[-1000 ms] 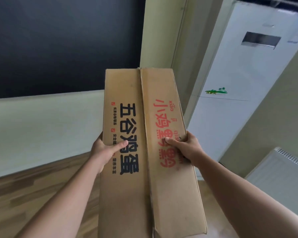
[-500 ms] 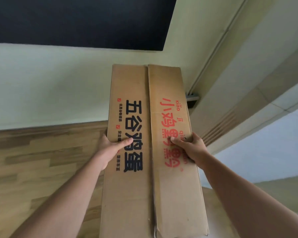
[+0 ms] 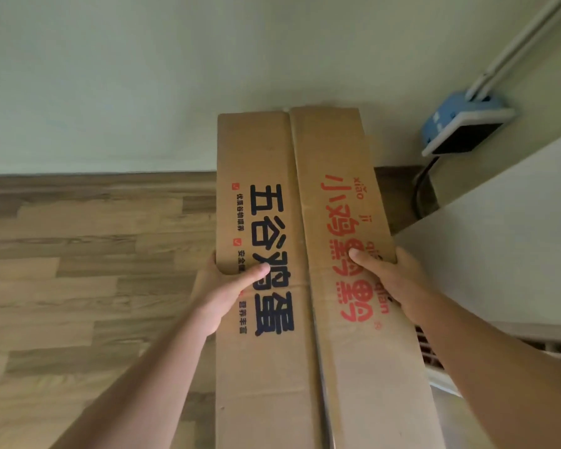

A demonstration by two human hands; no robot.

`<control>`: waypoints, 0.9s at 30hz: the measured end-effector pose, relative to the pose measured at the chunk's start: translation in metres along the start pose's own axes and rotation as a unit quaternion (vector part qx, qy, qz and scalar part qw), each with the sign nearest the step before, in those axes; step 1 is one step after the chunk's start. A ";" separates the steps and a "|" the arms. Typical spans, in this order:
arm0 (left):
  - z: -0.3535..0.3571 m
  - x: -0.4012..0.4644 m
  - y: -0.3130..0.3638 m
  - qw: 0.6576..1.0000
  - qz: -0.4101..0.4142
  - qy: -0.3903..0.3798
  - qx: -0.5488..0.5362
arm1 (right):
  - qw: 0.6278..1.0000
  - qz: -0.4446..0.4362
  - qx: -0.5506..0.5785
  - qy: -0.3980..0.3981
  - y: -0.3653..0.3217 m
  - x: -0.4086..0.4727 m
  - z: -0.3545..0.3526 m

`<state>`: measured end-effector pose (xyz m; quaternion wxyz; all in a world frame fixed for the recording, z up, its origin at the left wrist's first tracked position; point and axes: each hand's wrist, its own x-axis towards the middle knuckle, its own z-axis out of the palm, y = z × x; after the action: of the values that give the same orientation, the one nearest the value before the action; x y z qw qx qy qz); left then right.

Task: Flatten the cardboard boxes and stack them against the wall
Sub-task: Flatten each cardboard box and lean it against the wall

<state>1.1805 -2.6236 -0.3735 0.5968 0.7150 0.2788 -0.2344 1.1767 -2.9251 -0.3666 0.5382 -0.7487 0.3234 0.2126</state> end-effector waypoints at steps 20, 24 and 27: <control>0.085 0.182 -0.053 0.999 0.029 0.021 0.018 | 0.980 -0.079 -0.092 0.159 0.052 0.174 0.034; 0.080 0.176 -0.051 0.996 0.050 0.041 0.062 | 0.981 -0.055 -0.117 0.146 0.043 0.165 0.036; 0.074 0.155 -0.046 0.988 0.080 0.060 0.119 | 0.974 -0.025 -0.173 0.145 0.022 0.145 0.039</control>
<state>1.2635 -2.6721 -0.5232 0.5061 0.8138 0.2264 -0.1741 1.2632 -2.9297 -0.4911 0.3535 -0.8610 0.3374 0.1407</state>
